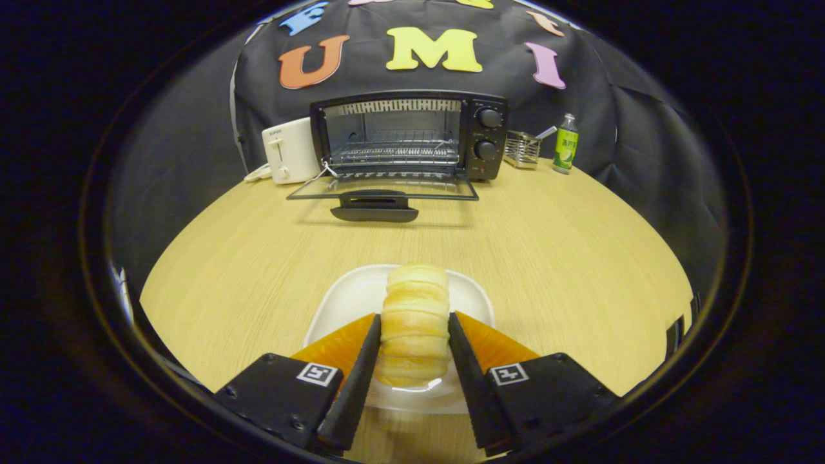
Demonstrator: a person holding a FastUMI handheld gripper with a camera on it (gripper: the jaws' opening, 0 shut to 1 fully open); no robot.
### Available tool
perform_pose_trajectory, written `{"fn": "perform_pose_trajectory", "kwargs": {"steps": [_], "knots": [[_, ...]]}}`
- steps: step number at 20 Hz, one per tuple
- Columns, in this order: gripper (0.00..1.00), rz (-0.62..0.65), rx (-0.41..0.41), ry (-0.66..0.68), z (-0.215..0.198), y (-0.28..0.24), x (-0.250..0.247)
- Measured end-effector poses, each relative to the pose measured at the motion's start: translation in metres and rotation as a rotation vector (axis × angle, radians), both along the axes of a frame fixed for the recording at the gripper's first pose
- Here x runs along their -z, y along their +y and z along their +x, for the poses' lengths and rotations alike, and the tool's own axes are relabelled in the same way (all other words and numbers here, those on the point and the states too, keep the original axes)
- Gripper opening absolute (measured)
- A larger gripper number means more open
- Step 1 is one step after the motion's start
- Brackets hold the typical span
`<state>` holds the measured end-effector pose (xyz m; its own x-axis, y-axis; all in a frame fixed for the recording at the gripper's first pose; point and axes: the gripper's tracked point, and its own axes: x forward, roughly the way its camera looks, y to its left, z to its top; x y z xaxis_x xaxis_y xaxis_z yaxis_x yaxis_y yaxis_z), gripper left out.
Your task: Open the toaster oven, put the food inside, and close the toaster oven door.
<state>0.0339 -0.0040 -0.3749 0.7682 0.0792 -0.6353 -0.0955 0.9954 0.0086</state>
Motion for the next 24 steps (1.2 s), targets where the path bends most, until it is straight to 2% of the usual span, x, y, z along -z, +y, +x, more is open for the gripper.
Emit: {"fn": "perform_pose_trajectory", "kwargs": {"steps": [2,5,9,12,16,20,24], "knots": [[0.67,0.005,0.003,-0.003,-0.001,-0.001,0.000],[0.64,-0.002,0.026,-0.080,0.003,-0.005,-0.021],[0.63,0.025,0.019,-0.191,0.009,-0.003,-0.051],[0.63,0.054,-0.025,-0.229,0.012,0.007,-0.061],[0.63,0.152,-0.078,-0.254,0.025,0.024,-0.071],[0.63,0.356,-0.058,-0.285,0.045,0.042,-0.096],[0.63,0.463,-0.088,-0.323,0.073,0.064,-0.111]]}}
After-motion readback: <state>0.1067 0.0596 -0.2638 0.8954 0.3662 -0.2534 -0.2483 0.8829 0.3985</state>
